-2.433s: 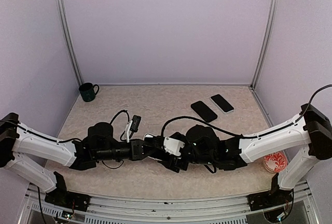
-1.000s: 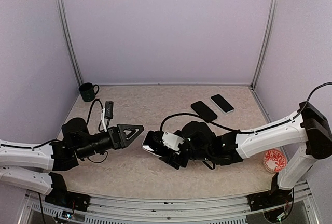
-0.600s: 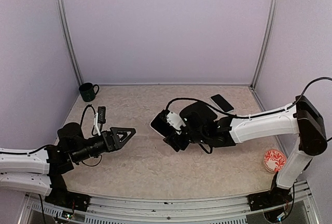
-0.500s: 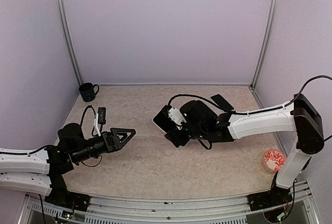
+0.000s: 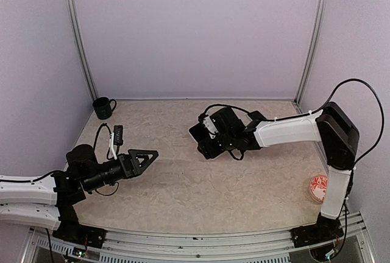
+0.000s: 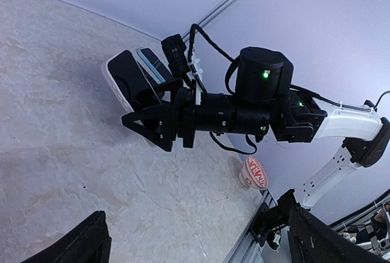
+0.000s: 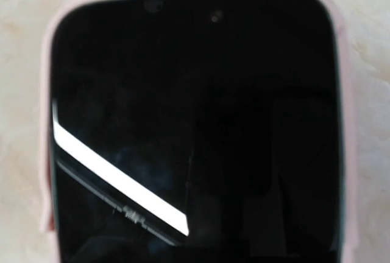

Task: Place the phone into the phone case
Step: Place the phone with the phone case at the center of the board.

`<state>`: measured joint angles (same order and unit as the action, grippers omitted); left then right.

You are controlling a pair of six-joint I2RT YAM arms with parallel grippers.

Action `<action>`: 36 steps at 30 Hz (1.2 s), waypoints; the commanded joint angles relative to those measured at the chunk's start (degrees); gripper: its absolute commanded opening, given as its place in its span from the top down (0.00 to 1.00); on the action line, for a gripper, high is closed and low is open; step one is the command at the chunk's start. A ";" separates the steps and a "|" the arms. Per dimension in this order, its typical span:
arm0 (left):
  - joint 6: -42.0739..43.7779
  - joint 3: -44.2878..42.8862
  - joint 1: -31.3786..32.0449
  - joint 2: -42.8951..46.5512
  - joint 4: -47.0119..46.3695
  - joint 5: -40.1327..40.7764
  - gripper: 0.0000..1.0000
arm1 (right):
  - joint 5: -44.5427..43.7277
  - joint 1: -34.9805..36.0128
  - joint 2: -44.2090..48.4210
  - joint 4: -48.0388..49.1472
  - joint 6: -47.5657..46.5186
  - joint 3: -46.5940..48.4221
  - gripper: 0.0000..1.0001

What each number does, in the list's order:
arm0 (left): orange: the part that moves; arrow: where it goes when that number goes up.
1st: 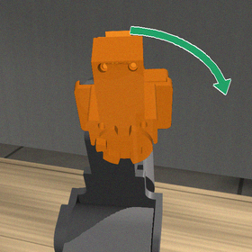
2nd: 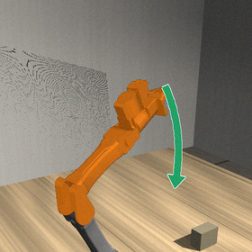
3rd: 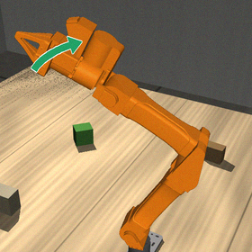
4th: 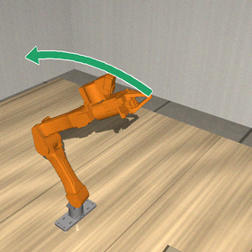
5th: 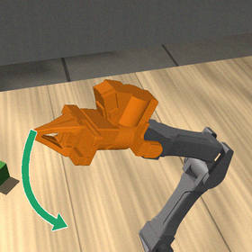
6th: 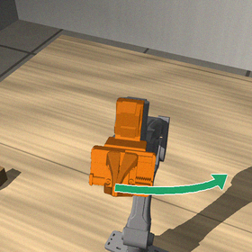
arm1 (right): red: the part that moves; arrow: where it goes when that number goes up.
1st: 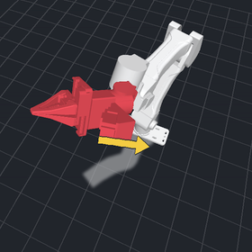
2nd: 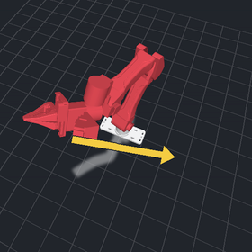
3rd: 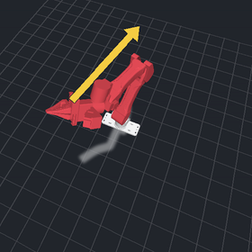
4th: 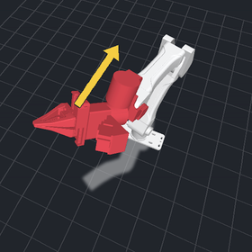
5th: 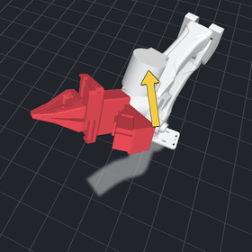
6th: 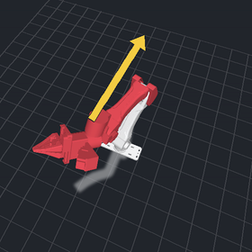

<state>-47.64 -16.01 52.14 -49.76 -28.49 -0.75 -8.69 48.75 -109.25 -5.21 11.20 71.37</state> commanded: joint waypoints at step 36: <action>-0.83 0.72 0.23 -1.78 -1.28 0.61 0.01 | -0.54 -7.05 -13.85 0.99 1.63 10.69 0.37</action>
<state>-48.42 -15.99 52.16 -51.07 -27.97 -0.75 -9.19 42.59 -122.74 -6.57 13.30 79.99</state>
